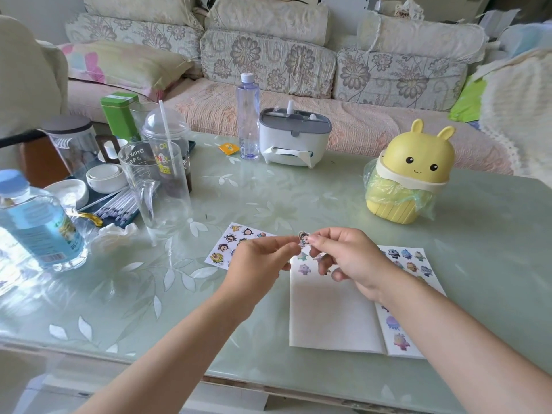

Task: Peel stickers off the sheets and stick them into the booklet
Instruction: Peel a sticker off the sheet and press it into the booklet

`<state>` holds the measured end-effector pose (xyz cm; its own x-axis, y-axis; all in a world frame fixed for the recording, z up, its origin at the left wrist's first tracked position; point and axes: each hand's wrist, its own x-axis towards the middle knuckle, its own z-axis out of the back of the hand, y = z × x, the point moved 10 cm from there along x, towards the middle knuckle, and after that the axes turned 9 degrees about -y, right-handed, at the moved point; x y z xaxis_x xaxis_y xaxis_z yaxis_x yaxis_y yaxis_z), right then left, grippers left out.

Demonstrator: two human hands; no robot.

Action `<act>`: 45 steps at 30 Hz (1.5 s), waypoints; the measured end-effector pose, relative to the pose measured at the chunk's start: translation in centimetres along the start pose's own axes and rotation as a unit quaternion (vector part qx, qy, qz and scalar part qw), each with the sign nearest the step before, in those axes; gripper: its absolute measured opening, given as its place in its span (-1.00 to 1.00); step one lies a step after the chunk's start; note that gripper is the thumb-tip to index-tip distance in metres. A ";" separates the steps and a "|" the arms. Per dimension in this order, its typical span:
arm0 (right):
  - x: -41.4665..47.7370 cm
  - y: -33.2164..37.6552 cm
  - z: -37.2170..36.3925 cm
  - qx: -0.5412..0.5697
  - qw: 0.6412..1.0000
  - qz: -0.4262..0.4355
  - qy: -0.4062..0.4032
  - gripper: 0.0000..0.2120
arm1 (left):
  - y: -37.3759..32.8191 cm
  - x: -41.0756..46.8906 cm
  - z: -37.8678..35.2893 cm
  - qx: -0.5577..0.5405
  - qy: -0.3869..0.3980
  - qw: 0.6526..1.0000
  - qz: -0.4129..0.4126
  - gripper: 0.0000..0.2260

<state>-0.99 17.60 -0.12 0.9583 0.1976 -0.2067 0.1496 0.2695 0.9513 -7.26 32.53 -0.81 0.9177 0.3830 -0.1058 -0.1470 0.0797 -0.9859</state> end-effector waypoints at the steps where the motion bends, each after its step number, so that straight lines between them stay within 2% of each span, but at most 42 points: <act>1: 0.3 0.1 0.5 -0.030 0.999 0.014 -0.015 -0.88 | -0.7 0.3 0.4 0.100 -0.017 0.992 -0.068 -0.90; 3: 0.8 0.3 1.5 -0.145 0.987 0.056 -0.029 -0.83 | -1.8 0.2 0.0 0.312 -0.026 0.926 -0.212 -0.88; 4: 0.9 0.1 1.5 -0.217 0.974 0.071 -0.010 -0.81 | -1.7 0.1 -0.7 0.374 -0.002 0.891 -0.257 -0.79; 7: 0.4 -2.2 0.1 -0.375 0.920 0.066 0.099 -0.81 | 0.4 -0.4 -2.9 0.450 0.112 0.838 -0.289 -0.60; 9: 0.2 -2.8 -0.6 -0.439 0.887 0.079 0.120 -0.84 | 1.4 -0.5 -3.6 0.468 0.138 0.822 -0.294 -0.57; 16: 0.2 -2.1 -2.2 -0.483 0.862 0.100 0.117 -0.84 | 2.0 0.3 -3.0 0.484 0.122 0.824 -0.268 -0.51; 26: 0.5 -2.1 -2.5 -0.517 0.842 0.124 0.085 -0.77 | 2.3 0.5 -3.1 0.483 0.117 0.823 -0.276 -0.50; 31: 0.2 -0.7 -1.3 -0.555 0.817 0.157 -0.008 -0.69 | 1.9 0.2 -3.2 0.474 0.101 0.822 -0.298 -0.53; 33: 0.1 -0.6 -0.4 -0.527 0.833 0.162 -0.050 -0.65 | 1.5 -0.1 -3.1 0.468 0.085 0.819 -0.322 -0.53; 36: -0.6 -1.4 0.3 -0.441 0.878 0.176 -0.056 -0.70 | 0.9 -1.0 -3.3 0.424 0.082 0.830 -0.353 -0.60; 39: -1.7 -1.6 0.5 -0.406 0.884 0.230 -0.041 -0.81 | 1.3 -1.8 -3.6 0.394 0.100 0.833 -0.376 -0.71; 41: -2.5 -1.9 0.3 -0.424 0.867 0.260 -0.023 -0.84 | 1.6 -2.3 -3.5 0.385 0.097 0.828 -0.397 -0.73; 45: -4.2 -2.7 -0.6 -0.511 0.800 0.316 0.002 -0.64 | 2.0 -3.0 -3.3 0.385 0.073 0.814 -0.430 -0.69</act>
<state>-5.61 16.62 -1.99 0.7627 0.6014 0.2380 -0.6433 0.7432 0.1836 -9.08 28.50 -2.93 0.8293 -0.2270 0.5107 0.4359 0.8346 -0.3369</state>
